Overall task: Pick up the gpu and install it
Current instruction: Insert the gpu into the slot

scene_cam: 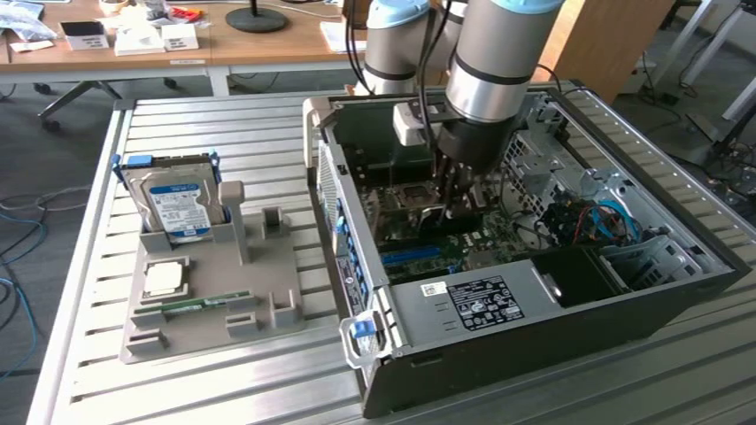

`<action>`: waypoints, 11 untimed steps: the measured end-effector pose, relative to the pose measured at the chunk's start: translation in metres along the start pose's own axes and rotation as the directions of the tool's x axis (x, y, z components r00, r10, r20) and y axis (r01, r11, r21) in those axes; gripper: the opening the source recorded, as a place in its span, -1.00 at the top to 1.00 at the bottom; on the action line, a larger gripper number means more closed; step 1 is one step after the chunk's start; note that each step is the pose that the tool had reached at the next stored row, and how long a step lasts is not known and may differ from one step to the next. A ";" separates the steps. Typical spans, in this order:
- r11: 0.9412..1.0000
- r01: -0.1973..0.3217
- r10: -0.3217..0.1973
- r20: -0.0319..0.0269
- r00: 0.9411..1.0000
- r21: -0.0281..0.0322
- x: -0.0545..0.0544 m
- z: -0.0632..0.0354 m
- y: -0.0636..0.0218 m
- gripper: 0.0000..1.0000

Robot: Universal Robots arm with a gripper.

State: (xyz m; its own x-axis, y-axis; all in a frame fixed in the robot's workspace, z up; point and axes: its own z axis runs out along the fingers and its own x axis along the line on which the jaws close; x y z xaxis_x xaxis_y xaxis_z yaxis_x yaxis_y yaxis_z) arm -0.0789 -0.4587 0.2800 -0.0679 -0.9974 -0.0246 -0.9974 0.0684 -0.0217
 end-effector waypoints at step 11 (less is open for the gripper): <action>1.000 0.000 0.000 0.000 1.000 0.000 0.001 0.0057 0.0036 0.47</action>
State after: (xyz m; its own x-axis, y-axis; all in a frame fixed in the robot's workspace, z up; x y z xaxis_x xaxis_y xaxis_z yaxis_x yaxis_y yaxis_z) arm -0.0824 -0.4594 0.2742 -0.0678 -0.9974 -0.0247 -0.9974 0.0684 -0.0217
